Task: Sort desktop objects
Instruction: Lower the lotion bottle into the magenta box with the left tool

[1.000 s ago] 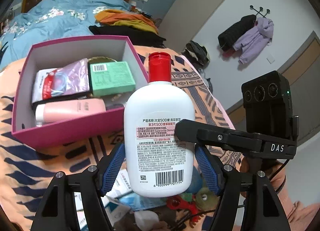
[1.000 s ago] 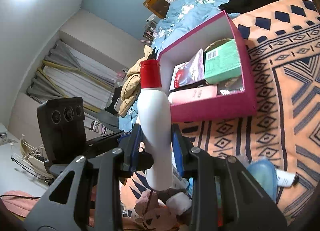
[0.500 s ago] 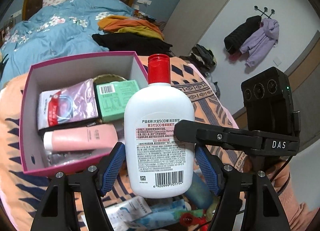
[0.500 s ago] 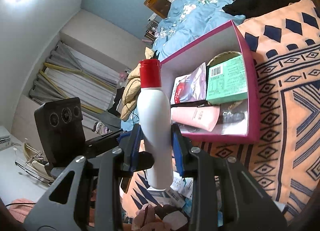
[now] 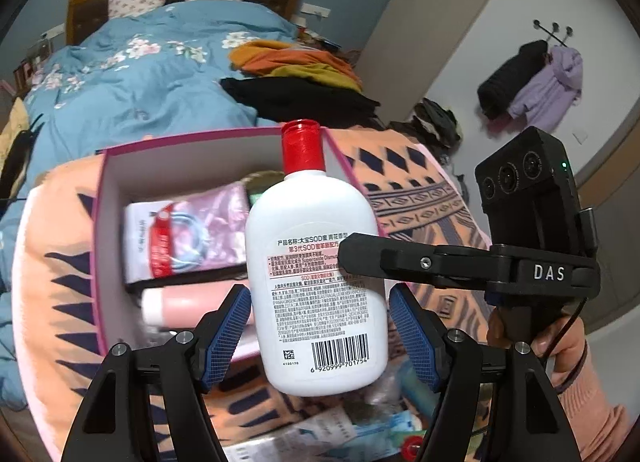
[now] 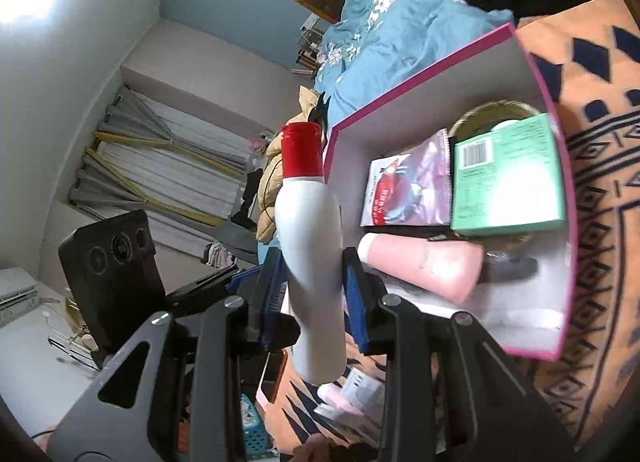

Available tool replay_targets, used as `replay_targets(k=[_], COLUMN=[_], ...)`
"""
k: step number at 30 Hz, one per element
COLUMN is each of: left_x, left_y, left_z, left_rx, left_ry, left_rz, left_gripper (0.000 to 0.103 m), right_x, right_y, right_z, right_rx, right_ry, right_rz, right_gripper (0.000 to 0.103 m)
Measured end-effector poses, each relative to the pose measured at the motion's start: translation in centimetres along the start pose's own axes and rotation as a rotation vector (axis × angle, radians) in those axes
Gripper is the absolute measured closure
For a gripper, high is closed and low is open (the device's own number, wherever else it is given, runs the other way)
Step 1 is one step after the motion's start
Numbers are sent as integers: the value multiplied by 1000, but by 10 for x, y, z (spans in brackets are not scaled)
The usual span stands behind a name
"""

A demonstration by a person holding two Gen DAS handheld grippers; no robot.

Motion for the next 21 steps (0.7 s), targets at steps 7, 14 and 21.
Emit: replay_targets(k=[7,14,21], left_x=[19,44,63], left_y=[-4,3,8], left_z=[-5,-30,-40], left_rx=[15,61,73], left_ry=[-23,-39,-87], left_rz=[10,71,103], left_gripper=[32,32,32], right_x=[-2,-21,-35], right_y=[-12,-14,-10], right_z=[-43,-64,-67], right_rx=[53,94,137], right_ry=[-67,14,174], right_rz=[-43,-73,-42], right_gripper=[85,82,74])
Point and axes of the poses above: each gripper's, at about its wrist camera, not at the fingertips, and z roughly against the way its jaws point, x to its left, y to its underside, the point moved 2 cm from there along -z, roughly the way its jaws point, and after that the axes turned 1 degree about x, right-handed, at the moved point
